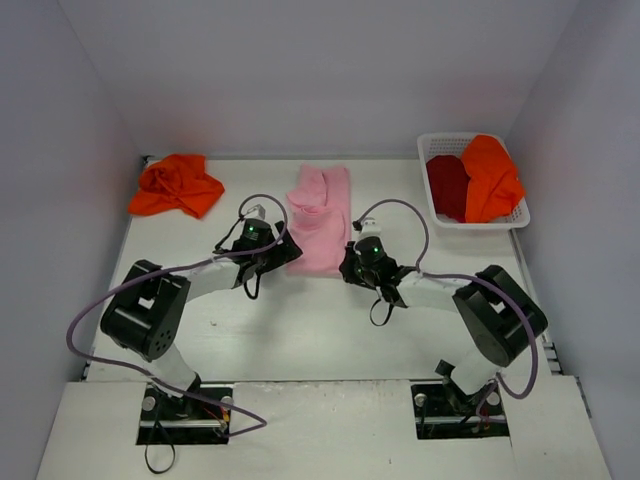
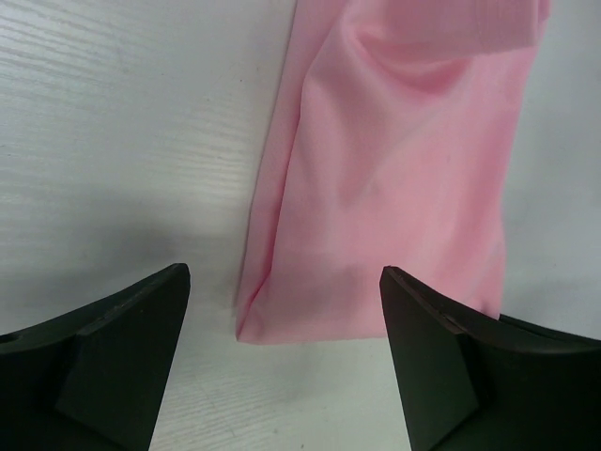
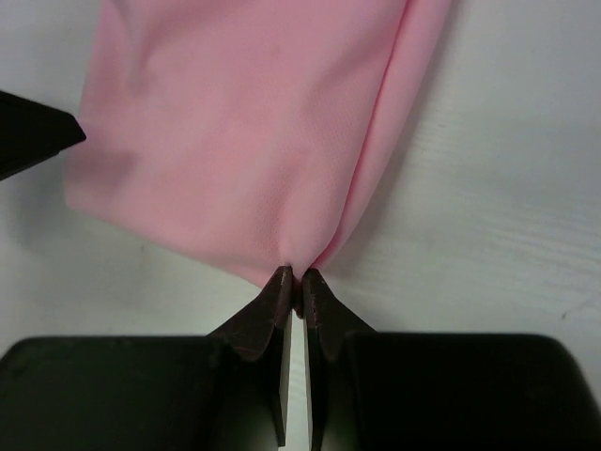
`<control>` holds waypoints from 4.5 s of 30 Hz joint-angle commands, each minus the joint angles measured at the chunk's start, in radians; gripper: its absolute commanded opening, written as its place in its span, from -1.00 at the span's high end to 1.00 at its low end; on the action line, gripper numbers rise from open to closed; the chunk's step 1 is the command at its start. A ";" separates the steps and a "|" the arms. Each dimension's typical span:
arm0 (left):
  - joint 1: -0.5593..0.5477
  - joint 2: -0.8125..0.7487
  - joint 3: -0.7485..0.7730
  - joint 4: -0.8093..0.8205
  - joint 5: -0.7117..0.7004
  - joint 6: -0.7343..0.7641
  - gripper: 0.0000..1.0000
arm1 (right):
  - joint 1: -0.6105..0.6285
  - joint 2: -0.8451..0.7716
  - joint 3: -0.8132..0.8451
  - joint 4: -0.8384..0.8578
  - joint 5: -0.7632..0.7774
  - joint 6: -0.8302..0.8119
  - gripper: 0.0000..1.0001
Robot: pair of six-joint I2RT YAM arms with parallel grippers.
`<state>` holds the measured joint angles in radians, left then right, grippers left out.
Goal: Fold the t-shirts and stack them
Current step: Fold the tshirt
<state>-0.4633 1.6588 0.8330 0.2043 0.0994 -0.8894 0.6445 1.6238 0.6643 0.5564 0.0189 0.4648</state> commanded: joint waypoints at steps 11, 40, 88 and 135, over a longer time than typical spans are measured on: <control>0.028 -0.212 -0.008 -0.089 -0.063 0.049 -0.54 | 0.194 -0.192 -0.156 -0.072 0.148 0.120 1.00; 0.034 -0.309 -0.043 -0.141 -0.081 0.037 -0.54 | 0.487 -0.344 -0.066 -0.409 0.450 0.152 -0.50; 0.224 -0.505 -0.152 -0.189 0.045 0.030 -0.54 | 0.842 0.185 0.324 -0.694 0.760 -0.380 -0.32; 0.322 -0.430 -0.184 -0.103 0.134 0.044 -0.54 | 0.690 0.261 0.276 -0.625 0.814 -0.377 0.08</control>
<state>-0.1501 1.2308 0.6369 0.0357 0.2207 -0.8642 1.3411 1.8664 0.9432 -0.0406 0.8700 0.0704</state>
